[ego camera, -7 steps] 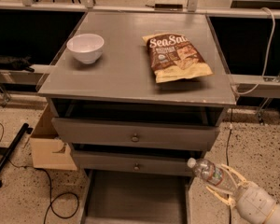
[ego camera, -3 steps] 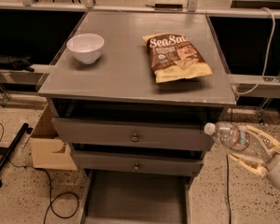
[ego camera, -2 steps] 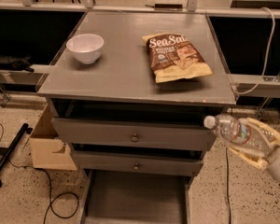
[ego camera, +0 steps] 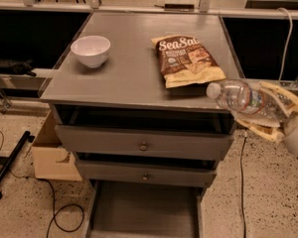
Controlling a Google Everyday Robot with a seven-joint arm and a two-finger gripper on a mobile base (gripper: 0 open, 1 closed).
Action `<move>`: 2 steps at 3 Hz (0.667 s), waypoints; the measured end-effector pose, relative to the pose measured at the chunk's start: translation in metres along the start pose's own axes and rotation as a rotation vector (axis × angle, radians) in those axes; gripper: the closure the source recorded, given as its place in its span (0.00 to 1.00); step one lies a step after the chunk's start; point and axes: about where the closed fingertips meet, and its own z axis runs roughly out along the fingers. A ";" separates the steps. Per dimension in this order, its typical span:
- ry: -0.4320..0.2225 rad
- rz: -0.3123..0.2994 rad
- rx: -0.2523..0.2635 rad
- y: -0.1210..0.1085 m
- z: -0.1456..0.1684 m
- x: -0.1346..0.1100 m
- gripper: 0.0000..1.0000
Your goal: Pick water bottle from bottom drawer and place on counter
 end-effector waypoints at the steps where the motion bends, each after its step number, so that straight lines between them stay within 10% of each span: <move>1: -0.089 -0.020 0.026 -0.014 0.010 -0.029 1.00; 2: -0.079 -0.007 0.024 -0.011 0.009 -0.025 1.00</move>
Offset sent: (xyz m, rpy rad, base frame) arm -0.0079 0.0027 0.0127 0.0428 -0.0211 0.0319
